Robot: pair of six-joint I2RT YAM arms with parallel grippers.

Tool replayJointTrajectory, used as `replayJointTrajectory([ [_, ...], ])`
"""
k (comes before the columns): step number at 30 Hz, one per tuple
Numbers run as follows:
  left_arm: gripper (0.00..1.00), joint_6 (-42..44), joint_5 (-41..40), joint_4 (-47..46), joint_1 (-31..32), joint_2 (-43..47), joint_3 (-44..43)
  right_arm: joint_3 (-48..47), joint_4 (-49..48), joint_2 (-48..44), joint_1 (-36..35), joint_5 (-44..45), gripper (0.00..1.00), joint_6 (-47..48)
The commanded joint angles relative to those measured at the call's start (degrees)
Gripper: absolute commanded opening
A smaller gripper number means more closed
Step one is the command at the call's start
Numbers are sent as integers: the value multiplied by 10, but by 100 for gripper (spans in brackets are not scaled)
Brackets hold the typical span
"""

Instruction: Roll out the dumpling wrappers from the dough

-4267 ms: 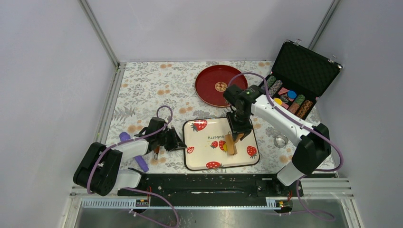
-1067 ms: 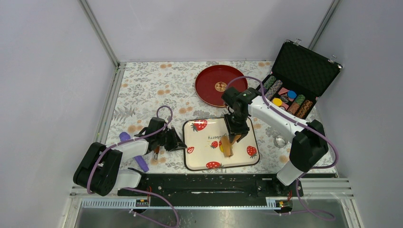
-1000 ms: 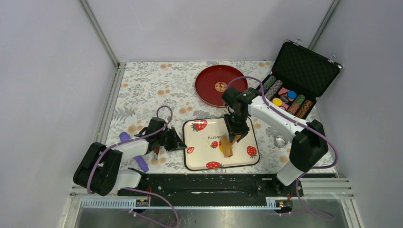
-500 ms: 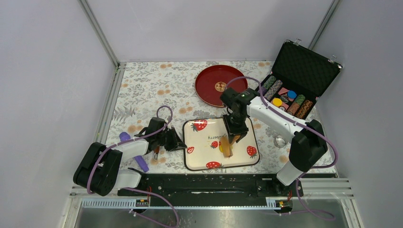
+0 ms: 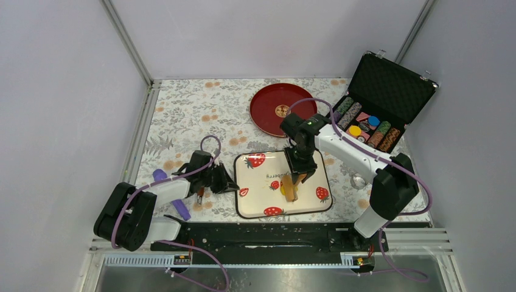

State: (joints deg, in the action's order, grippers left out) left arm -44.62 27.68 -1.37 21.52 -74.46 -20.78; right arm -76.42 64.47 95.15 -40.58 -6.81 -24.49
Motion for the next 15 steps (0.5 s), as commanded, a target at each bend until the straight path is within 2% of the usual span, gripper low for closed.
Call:
replayJointTrajectory([
  [1,2,4,-27,-4,-1,-1,14,93,-95,146,-23,108,0,-4],
  [15,2,3,-27,-4,-1,-1,15,70,-107,163,-36,49,0,-12],
])
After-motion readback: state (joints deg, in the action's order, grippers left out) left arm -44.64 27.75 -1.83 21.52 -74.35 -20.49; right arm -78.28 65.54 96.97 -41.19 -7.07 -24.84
